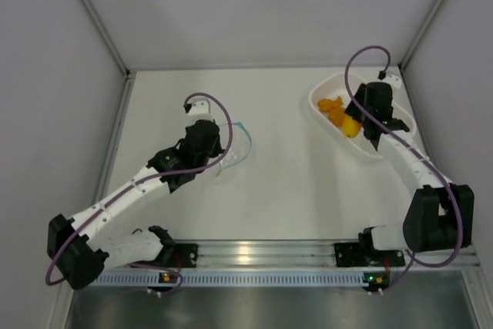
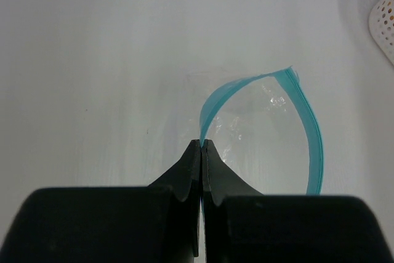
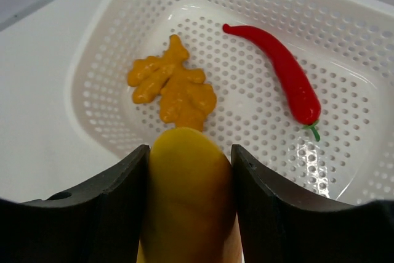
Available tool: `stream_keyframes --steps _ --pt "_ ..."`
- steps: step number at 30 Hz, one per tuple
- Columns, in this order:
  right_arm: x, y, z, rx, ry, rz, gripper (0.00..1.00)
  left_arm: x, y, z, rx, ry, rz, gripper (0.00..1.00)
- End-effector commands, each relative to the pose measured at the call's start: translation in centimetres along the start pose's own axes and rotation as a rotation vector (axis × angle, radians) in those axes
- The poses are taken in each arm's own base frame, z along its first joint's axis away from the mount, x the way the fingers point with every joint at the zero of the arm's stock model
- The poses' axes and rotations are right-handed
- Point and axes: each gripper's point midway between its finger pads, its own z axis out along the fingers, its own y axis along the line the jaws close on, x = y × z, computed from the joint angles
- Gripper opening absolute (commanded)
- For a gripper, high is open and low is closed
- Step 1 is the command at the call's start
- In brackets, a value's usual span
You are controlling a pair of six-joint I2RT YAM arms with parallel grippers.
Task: Open the zip-top bag and remove the fake food
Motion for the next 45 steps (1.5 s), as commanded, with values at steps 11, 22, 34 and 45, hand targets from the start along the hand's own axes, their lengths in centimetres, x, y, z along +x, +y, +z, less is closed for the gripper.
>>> stream_keyframes --steps 11,22,34,45 --pt "-4.3 -5.8 5.2 0.255 0.034 -0.074 0.38 -2.1 2.0 -0.8 -0.009 -0.016 0.034 0.0" --pt "-4.7 -5.5 6.2 0.259 0.08 -0.109 0.97 -5.5 6.3 0.1 -0.213 -0.059 0.077 0.0" --pt "-4.6 -1.9 -0.2 0.025 0.04 0.0 0.99 -10.8 9.3 2.2 -0.533 -0.152 0.177 0.0" --pt "-2.2 2.7 -7.7 -0.388 0.051 0.065 0.99 -9.6 8.4 11.3 -0.556 -0.018 0.229 0.0"
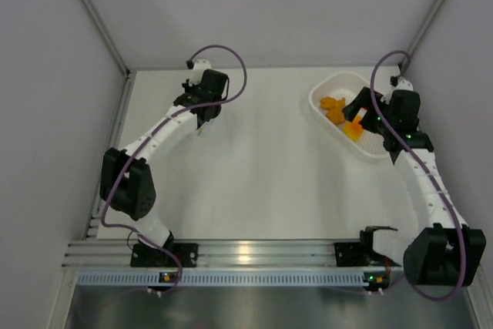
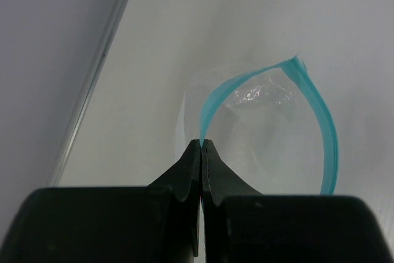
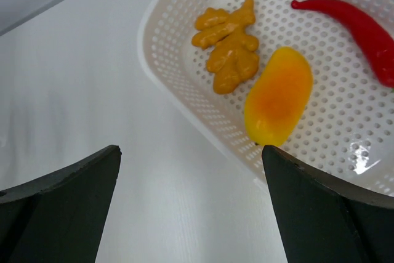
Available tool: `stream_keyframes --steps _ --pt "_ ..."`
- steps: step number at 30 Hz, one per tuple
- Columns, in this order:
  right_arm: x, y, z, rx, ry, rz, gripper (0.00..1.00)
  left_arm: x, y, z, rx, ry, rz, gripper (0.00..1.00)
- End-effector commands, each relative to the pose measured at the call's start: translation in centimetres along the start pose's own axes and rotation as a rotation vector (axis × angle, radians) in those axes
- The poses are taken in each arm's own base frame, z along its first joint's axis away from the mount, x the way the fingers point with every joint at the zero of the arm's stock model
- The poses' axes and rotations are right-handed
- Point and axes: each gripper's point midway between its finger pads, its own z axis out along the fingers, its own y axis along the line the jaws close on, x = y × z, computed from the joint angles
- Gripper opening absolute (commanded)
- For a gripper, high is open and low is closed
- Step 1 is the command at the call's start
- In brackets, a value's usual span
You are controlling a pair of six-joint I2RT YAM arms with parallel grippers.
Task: Open the zip-top bag and remove the fake food
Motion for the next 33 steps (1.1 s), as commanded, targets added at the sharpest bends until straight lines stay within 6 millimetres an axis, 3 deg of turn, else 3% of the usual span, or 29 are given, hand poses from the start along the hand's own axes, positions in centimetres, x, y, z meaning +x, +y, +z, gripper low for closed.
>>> stream_keyframes --steps 1,5,9,12,13,16,18,19,22,23,28,31,33 --pt "-0.6 3.3 -2.2 -0.19 -0.041 0.012 1.0 -1.4 -2.2 1.2 0.044 0.003 -0.02 0.0" --pt "0.5 5.6 -4.5 -0.305 -0.039 -0.009 1.0 -1.4 -5.0 2.6 0.086 0.025 -0.044 0.0" --pt "2.1 5.3 -5.5 -0.292 0.0 -0.035 0.99 -1.7 -7.9 2.9 0.181 0.055 -0.109 0.0" --pt "2.2 4.4 -5.9 -0.248 -0.012 -0.065 1.0 -2.0 -9.2 2.4 0.243 0.069 -0.154 0.17" --pt "2.3 3.5 -5.8 -0.199 -0.011 -0.067 0.99 -2.1 -9.3 2.2 0.256 0.07 -0.16 0.31" --pt "1.8 1.7 -6.0 -0.096 -0.035 -0.111 1.0 -2.7 -9.2 1.5 0.289 0.065 -0.178 0.48" --pt "1.1 0.9 -6.4 -0.043 -0.05 -0.143 0.99 -3.2 -8.8 0.5 0.314 0.051 -0.189 0.61" --pt "1.6 1.5 -6.4 -0.048 -0.037 -0.167 0.99 -3.7 -8.1 -0.2 0.325 0.038 -0.201 0.68" --pt "1.5 2.1 -6.6 -0.053 -0.025 -0.205 0.99 -4.9 -7.0 -2.2 0.375 0.011 -0.246 0.78" --pt "1.3 2.3 -6.6 -0.053 -0.028 -0.213 0.99 -4.4 -6.7 -2.5 0.386 0.02 -0.251 0.98" --pt "1.1 3.3 -7.2 -0.076 -0.026 -0.249 0.99 -4.7 -3.4 -5.9 0.437 -0.011 -0.315 0.98" --pt "0.6 3.1 -8.0 -0.017 -0.067 -0.293 0.99 -5.0 0.4 -8.7 0.44 -0.078 -0.348 0.98" --pt "0.4 3.1 -8.7 0.015 -0.08 -0.321 0.99 -3.7 1.6 -9.4 0.439 -0.082 -0.33 0.98"
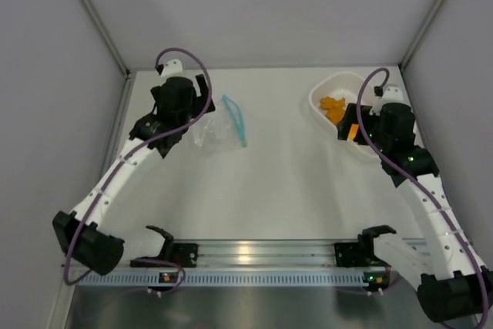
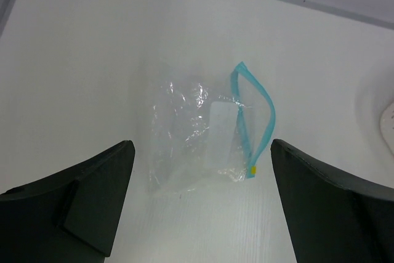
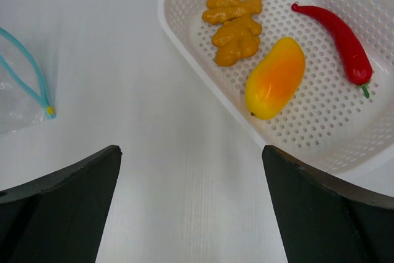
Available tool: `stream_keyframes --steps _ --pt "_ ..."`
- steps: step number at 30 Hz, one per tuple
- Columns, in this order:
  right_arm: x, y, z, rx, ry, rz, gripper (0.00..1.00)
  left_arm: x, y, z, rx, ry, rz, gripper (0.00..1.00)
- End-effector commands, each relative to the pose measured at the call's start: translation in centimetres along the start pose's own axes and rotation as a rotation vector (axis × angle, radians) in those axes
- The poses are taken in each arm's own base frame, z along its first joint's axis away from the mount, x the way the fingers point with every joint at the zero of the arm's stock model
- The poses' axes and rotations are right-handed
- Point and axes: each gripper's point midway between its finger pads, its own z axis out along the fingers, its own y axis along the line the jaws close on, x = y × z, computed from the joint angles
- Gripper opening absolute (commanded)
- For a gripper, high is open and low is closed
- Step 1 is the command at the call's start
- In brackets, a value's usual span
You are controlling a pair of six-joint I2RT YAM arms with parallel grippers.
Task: Open the zip-top bag and remove the fake food
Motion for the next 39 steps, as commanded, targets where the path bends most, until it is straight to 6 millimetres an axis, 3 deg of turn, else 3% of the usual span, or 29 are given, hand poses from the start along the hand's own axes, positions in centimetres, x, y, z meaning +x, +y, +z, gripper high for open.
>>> stream_keyframes --steps 1,2,7,14,20,27,39 --pt "-2.2 -0.4 -2.3 0.097 -0.071 -0.077 1.0 -1.4 1.6 -3.9 0.041 -0.082 -0.028 0.98" --pt "-2.5 -0.4 -2.7 0.108 -0.082 -0.085 0.99 -0.3 2.2 -4.2 0.044 -0.069 -0.022 0.98" --pt "-2.6 0.4 -4.5 0.102 -0.104 -0.117 0.99 1.3 4.2 -8.5 0.127 -0.112 -0.006 0.98" --pt "-2.8 0.3 -7.3 0.08 -0.166 -0.112 0.99 3.2 7.3 -12.3 0.138 -0.111 0.096 0.98" --pt "-2.5 -0.6 -8.7 0.099 -0.22 -0.107 0.99 4.9 9.0 -13.9 0.155 -0.148 0.114 0.98" --pt "-2.3 -1.3 -9.3 0.121 -0.256 -0.101 0.99 4.5 10.4 -15.3 0.137 -0.212 0.097 0.98" --pt "-2.0 -0.7 -8.6 0.095 -0.232 -0.107 0.99 4.9 10.4 -14.9 0.128 -0.197 0.092 0.98"
